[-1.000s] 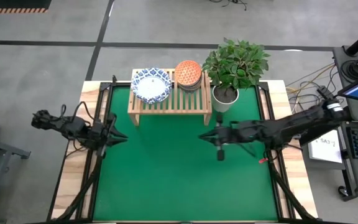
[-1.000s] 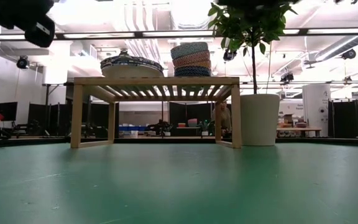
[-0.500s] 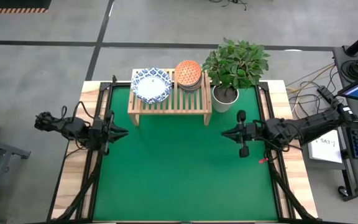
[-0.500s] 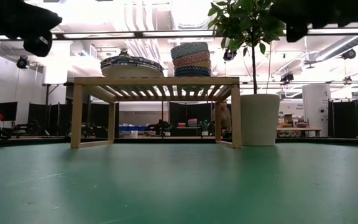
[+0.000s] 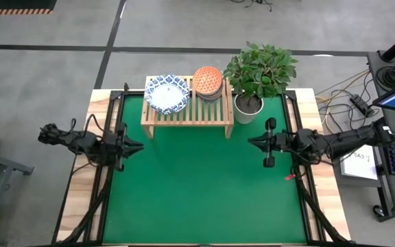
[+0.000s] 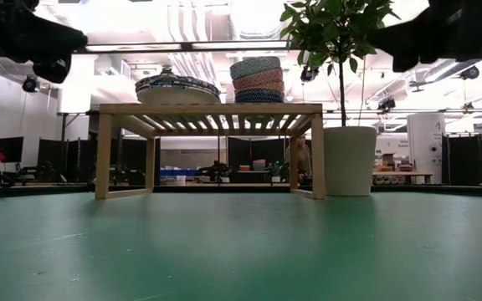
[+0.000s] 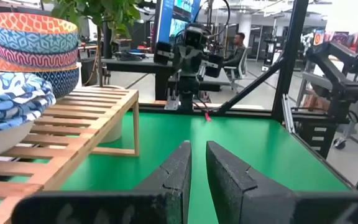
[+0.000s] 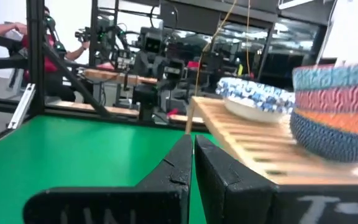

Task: Place and stack bowls onto a shelf
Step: Return to Home Position

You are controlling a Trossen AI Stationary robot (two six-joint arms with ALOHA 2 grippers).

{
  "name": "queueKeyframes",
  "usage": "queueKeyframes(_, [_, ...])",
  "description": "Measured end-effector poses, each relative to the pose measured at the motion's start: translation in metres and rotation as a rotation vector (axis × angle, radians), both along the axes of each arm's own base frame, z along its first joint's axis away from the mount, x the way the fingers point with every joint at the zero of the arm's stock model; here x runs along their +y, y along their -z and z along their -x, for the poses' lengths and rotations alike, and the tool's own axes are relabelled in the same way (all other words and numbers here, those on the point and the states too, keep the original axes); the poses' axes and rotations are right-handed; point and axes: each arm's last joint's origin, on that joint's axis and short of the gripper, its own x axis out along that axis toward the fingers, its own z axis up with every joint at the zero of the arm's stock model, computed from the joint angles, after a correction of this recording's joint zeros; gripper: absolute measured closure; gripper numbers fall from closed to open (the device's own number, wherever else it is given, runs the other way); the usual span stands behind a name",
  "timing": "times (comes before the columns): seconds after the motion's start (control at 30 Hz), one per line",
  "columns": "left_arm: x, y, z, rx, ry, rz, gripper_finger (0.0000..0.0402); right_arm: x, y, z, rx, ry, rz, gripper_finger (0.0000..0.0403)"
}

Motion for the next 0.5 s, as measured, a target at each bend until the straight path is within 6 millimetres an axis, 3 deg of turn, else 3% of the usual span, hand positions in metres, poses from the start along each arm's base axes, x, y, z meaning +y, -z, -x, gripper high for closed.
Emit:
queueKeyframes(0.2, [-0.001, 0.007, -0.002, 0.017, -0.001, 0.016, 0.0370, -0.010, -0.010, 0.003, 0.000, 0.007, 0.042, 0.0394])
queueKeyframes(0.5, [-0.001, 0.008, -0.003, 0.007, -0.001, 0.017, 0.0370, -0.010, -0.016, 0.038, -0.064, -0.055, 0.037, 0.0394])
